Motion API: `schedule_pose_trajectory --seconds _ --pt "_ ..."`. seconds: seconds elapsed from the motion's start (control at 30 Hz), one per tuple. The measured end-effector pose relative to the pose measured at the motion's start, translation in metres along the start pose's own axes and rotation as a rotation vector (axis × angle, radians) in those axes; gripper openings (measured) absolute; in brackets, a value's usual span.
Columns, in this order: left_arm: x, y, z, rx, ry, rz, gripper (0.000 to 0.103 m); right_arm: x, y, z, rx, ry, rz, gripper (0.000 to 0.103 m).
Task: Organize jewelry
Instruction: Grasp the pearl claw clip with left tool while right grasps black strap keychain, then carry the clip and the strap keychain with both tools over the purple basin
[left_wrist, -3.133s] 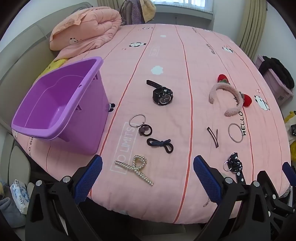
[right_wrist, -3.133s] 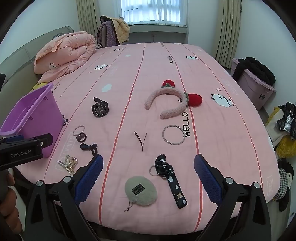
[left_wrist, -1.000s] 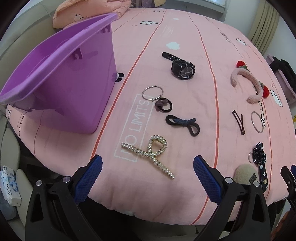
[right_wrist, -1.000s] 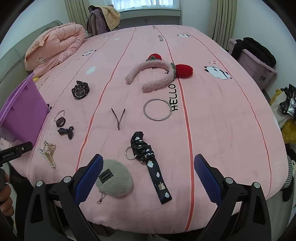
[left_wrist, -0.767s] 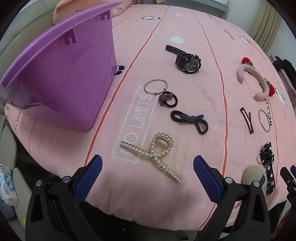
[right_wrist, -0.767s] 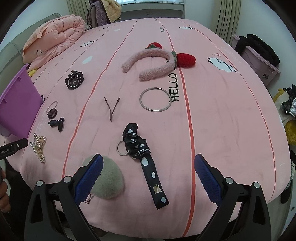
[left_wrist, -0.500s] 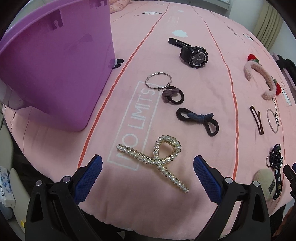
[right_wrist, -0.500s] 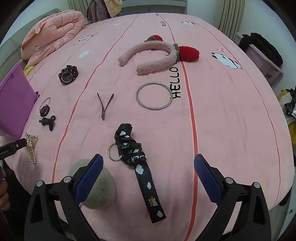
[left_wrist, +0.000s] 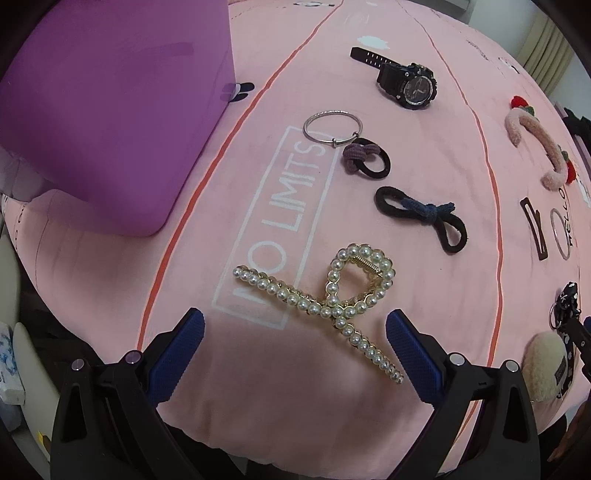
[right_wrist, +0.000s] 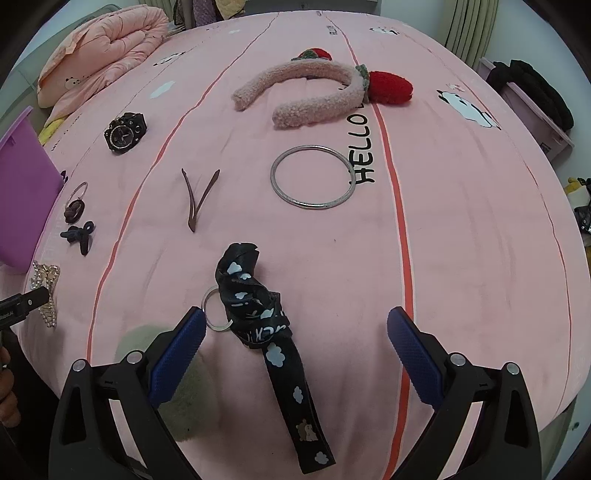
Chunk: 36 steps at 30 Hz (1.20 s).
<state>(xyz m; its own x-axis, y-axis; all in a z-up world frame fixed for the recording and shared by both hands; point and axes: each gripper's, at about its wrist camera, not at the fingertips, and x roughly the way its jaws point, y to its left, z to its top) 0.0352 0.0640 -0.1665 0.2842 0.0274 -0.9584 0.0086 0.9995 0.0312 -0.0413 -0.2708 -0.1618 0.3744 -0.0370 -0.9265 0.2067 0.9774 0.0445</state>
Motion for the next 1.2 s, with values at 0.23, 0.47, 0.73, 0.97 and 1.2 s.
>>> schedule_pose_trajectory --seconds 0.23,0.47,0.73,0.97,1.2 --pt "0.016 -0.002 0.004 -0.013 0.021 0.014 0.097 0.017 -0.004 0.003 0.0 0.041 -0.004 0.094" --pt "0.027 -0.011 0.01 0.009 0.01 0.056 0.098 0.03 0.004 0.005 -0.044 0.055 -0.033 0.094" --pt "0.041 -0.013 0.013 -0.009 0.015 0.066 0.097 0.025 0.01 0.001 -0.055 0.04 -0.021 0.083" --pt "0.021 -0.022 0.012 0.022 -0.014 0.022 0.061 0.018 0.019 0.0 -0.101 0.013 -0.018 0.03" --pt "0.011 -0.028 0.012 0.041 -0.047 -0.004 0.043 0.007 0.015 0.002 -0.079 -0.023 0.01 0.027"
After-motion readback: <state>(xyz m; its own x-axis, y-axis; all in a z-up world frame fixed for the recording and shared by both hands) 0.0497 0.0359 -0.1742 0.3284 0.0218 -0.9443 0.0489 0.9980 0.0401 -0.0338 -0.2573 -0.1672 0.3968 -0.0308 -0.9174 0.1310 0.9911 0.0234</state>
